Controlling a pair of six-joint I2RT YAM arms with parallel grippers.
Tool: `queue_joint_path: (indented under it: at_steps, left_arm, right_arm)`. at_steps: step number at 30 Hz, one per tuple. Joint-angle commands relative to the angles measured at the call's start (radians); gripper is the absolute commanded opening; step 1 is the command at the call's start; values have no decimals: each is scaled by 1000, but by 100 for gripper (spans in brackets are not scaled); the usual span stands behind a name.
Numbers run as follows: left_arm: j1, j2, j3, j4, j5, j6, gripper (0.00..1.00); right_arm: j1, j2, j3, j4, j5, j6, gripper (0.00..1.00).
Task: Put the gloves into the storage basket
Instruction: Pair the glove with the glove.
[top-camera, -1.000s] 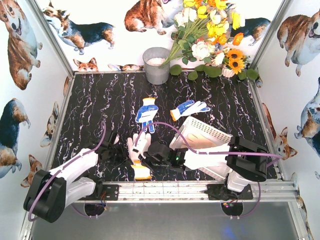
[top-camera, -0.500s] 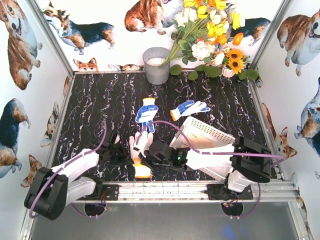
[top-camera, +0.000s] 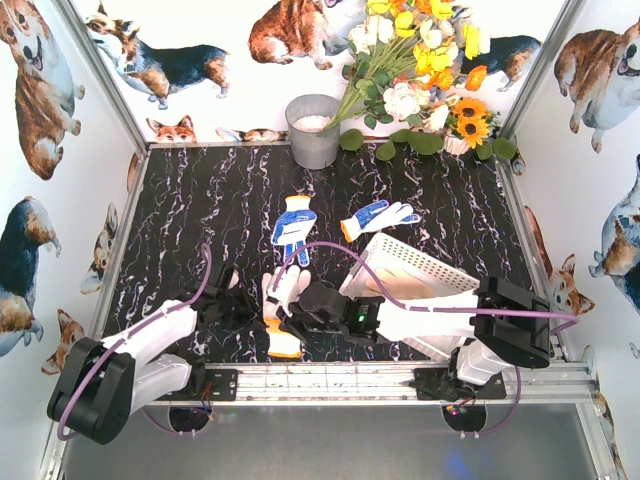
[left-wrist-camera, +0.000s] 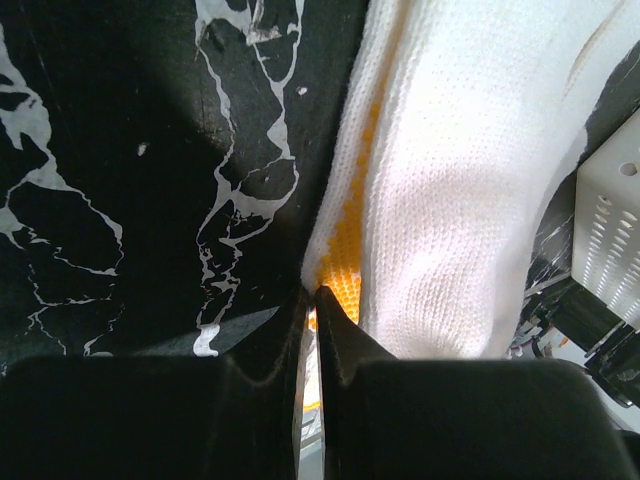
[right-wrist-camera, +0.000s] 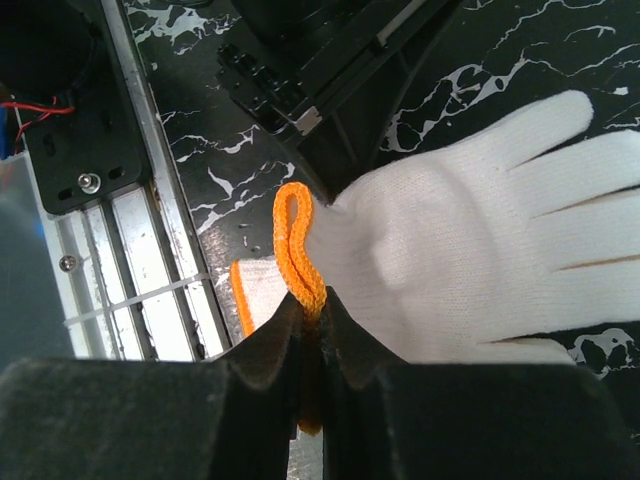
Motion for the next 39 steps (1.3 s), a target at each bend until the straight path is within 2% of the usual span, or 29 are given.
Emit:
queue_joint_path:
  at_steps: [1,39]
  left_arm:
    - [-5,10,-33,-30,-84,18,0]
    - [-6,-11,-25,-37,-75,12,0]
  right_arm:
    - [24,2,-2,67,-8,25,0]
    - [35,163,-4,132,-72,78,0]
